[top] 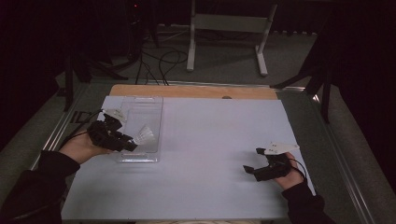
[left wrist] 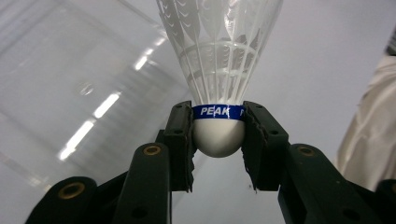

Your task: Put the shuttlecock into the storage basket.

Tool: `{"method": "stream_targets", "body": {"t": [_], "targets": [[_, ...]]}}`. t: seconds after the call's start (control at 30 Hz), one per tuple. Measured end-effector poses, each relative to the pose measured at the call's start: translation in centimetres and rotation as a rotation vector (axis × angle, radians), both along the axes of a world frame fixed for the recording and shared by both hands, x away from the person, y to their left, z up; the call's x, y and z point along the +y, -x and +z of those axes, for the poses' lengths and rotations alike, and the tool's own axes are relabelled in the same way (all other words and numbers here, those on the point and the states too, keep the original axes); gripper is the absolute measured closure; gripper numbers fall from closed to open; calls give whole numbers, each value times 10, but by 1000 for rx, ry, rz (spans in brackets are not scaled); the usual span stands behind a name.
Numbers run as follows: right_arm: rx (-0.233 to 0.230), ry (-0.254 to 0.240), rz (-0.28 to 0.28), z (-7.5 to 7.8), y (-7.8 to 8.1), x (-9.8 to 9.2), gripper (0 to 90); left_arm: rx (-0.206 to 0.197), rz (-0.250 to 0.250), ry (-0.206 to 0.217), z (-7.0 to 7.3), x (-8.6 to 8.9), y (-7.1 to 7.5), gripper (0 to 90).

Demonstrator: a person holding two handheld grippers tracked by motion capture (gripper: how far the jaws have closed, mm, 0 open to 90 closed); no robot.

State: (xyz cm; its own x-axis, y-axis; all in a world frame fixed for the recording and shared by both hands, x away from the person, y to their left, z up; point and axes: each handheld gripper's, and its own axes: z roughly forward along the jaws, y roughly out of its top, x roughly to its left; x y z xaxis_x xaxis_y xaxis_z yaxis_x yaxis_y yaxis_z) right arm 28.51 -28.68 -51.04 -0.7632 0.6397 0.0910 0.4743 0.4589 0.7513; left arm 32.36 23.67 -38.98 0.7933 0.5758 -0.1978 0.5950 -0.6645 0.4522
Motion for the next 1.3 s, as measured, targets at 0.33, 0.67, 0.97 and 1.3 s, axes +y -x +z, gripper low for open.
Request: {"method": "stream_targets", "body": {"t": [0.33, 0.67, 0.97, 1.3], "targets": [[-6, -27, -10, -6, 2, -5, 94, -15, 74, 3, 14, 20, 0, 658], [-15, -35, -8, -6, 3, -4, 94, -30, 136, -21, 23, 25, -4, 658], [-6, -30, 4, -8, 2, -1, 94, -18, 240, -33, 24, 30, -8, 659], [0, -33, 7, -8, 2, 0, 94, -36, 321, -44, 18, 29, -8, 659]]}}
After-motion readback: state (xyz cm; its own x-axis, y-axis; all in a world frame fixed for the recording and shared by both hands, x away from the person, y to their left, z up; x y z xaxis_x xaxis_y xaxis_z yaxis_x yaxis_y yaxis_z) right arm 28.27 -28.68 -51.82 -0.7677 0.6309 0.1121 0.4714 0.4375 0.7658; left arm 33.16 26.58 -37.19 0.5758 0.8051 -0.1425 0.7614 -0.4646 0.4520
